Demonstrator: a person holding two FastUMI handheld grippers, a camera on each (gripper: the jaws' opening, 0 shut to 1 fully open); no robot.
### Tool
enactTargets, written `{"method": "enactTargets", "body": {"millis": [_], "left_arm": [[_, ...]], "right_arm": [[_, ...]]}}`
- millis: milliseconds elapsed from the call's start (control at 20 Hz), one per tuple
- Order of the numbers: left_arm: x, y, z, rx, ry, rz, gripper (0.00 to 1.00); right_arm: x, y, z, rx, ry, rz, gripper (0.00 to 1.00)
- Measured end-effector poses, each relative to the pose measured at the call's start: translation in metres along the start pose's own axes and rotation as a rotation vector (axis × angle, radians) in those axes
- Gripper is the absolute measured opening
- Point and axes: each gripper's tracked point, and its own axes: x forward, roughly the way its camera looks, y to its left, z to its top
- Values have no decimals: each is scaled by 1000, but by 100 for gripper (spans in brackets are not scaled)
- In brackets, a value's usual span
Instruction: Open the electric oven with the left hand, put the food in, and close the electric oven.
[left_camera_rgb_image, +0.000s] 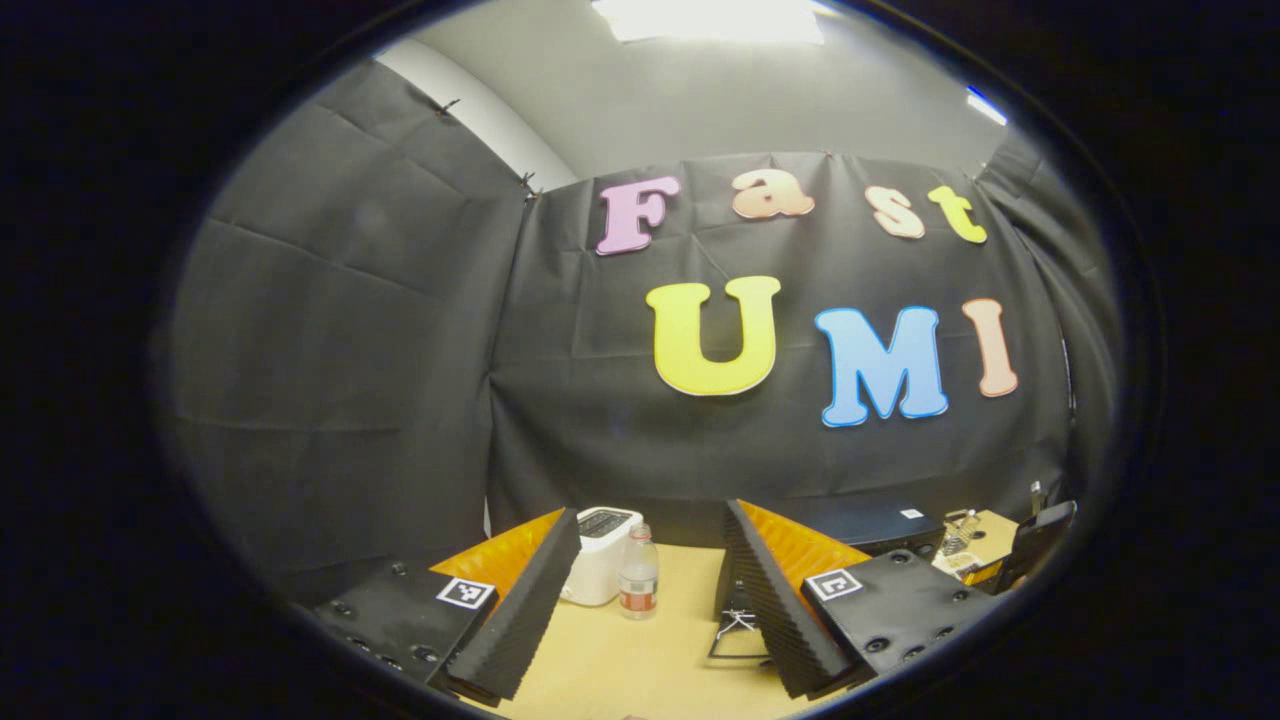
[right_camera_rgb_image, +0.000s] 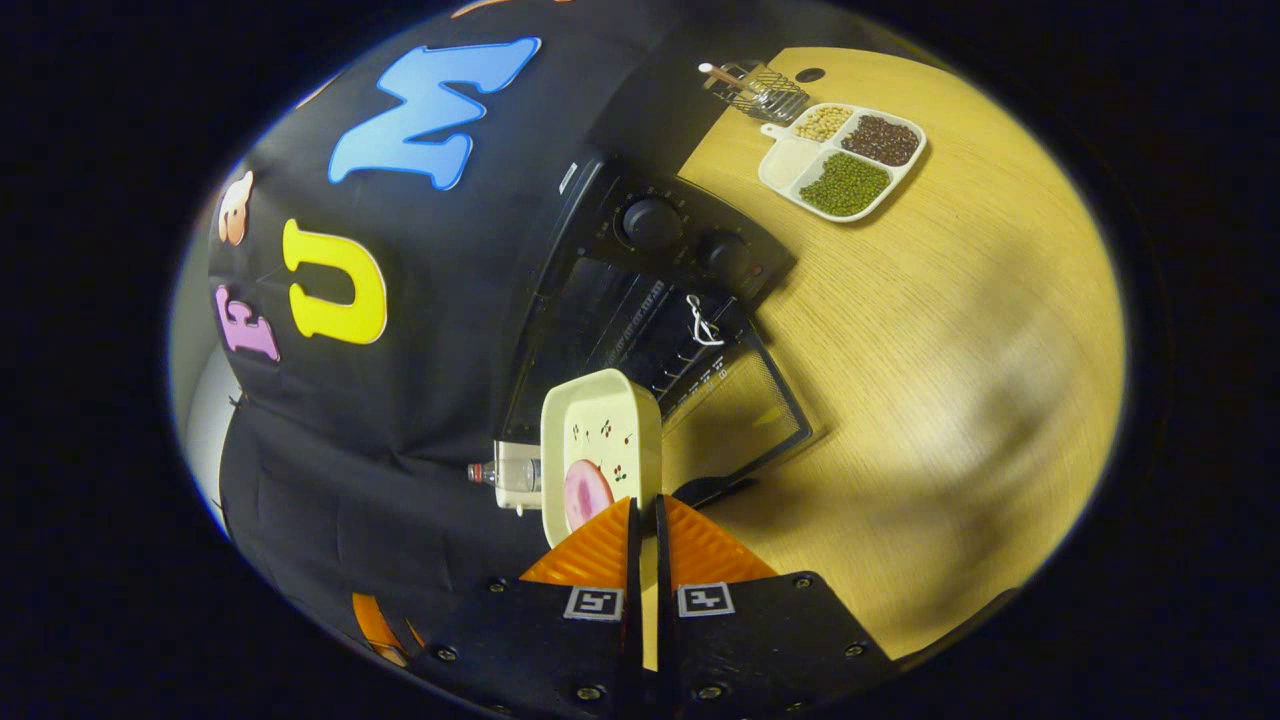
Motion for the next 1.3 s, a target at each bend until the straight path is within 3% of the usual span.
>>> {"method": "enactTargets", "body": {"millis": [300, 750, 1300], "left_arm": [[31, 17, -8, 26, 21, -9, 100], [72, 43, -14, 85, 32, -30, 100], [104, 56, -52, 69, 121, -57, 100]], "right_arm": [[39, 7, 8, 125, -64, -16, 6], [98, 15, 40, 273, -248, -19, 6], [145, 16, 76, 437, -444, -16, 8]]}}
